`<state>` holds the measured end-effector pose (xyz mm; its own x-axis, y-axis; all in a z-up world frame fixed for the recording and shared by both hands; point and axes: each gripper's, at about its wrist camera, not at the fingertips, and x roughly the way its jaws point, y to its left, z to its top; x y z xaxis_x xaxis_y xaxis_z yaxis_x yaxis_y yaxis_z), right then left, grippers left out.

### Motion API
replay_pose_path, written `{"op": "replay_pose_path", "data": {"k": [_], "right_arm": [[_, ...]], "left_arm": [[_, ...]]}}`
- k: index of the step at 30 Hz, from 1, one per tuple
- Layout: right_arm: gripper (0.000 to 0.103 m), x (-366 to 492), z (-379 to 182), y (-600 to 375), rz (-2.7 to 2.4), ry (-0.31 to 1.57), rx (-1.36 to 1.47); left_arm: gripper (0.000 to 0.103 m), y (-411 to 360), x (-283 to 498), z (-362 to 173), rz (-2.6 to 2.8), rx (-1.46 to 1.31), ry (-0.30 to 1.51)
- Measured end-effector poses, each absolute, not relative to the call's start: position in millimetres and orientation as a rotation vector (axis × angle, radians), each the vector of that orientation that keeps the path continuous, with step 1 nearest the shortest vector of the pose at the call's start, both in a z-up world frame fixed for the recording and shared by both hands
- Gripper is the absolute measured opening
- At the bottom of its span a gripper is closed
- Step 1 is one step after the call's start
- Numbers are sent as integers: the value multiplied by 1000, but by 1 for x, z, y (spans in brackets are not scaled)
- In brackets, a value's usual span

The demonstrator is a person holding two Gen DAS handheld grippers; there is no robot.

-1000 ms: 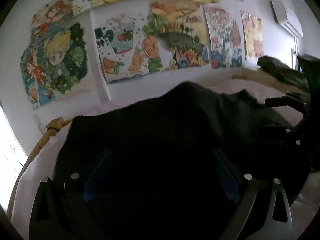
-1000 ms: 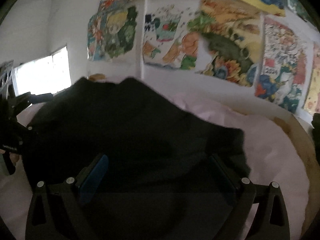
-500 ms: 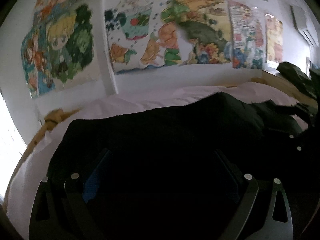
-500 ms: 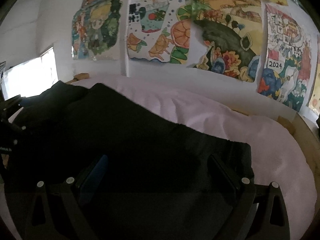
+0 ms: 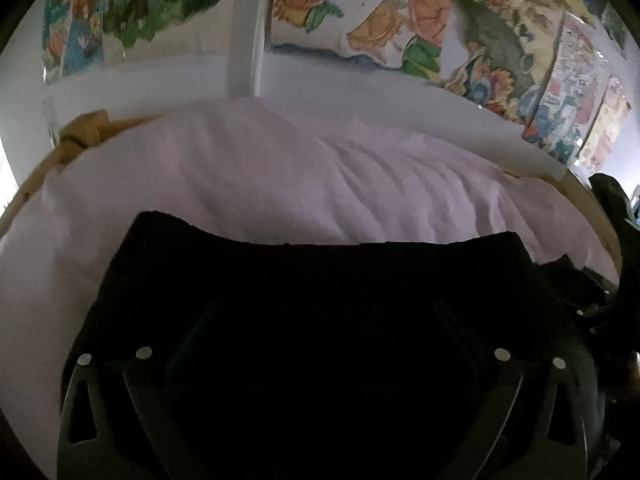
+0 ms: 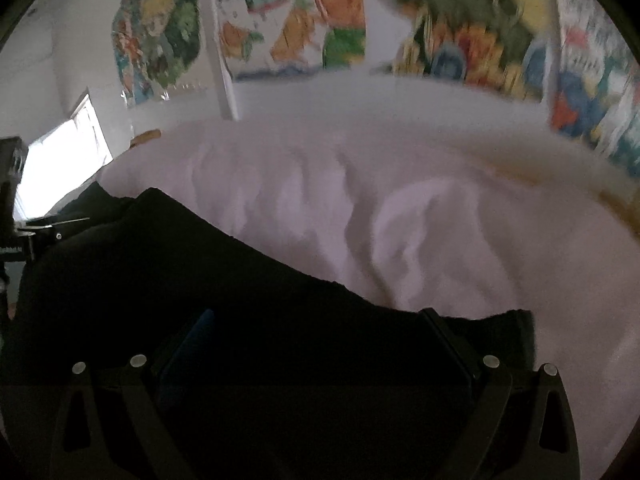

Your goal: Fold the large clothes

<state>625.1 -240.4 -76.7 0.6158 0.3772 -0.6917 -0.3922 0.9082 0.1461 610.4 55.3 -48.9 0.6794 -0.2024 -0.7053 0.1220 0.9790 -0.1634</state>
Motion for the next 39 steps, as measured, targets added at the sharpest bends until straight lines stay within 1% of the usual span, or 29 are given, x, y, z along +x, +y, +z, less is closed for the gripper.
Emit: {"op": "replay_pose_path", "data": {"k": [3,15,33,39], "right_arm": [[103,638,-88,-243,469,826,10],[103,650,-112,-246,478,813,40],[103,630,-106,-253,486,737,66],[103,624,-100,-266,544,724,136]], "left_arm": [[101,57,616,-59,-176,-112,818],[102,55,632,-78,-131,-65,833],[102,47,617,-73,-138,-36,781],[102,62,618,-63,-239,-151,798]]}}
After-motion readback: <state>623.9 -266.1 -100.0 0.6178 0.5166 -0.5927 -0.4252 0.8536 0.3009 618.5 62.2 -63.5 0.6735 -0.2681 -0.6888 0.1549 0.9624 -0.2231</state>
